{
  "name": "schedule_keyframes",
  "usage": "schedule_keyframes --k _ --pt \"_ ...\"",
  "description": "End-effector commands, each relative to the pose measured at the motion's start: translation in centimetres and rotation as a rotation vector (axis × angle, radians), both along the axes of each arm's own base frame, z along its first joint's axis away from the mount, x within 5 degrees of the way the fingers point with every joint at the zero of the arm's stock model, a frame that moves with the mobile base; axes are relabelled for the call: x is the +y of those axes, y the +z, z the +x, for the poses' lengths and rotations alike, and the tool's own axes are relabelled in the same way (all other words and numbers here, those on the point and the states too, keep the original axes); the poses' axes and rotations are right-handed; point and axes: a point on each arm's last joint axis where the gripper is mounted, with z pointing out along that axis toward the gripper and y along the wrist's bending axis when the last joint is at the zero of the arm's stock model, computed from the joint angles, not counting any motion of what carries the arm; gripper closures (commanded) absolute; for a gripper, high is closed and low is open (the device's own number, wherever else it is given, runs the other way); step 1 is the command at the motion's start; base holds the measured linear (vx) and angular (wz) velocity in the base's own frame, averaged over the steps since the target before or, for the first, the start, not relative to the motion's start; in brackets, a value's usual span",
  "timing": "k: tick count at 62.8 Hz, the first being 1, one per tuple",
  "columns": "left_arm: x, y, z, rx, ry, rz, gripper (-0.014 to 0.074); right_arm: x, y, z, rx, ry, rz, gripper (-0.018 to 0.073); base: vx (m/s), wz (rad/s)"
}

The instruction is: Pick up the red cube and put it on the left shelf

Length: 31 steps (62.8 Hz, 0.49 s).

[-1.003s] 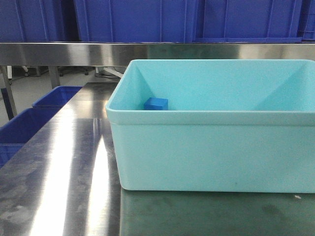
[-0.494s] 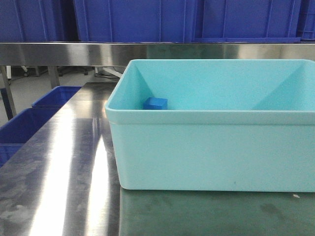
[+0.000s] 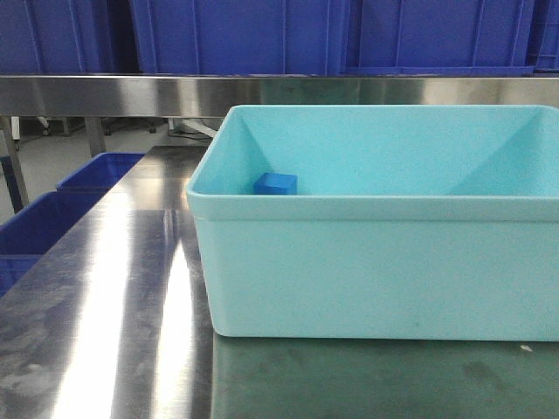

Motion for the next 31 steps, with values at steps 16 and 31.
schedule_keyframes --k 16,31 --pt "0.1 0.1 0.0 -0.078 0.01 -0.015 0.0495 2.9 -4.2 4.1 0.198 -0.099 -0.025 0.0027 0.0 0.0" --pt "0.1 0.1 0.0 -0.078 0.01 -0.015 0.0495 2.1 -6.2 5.3 0.267 -0.266 -0.122 0.0027 0.0 0.0"
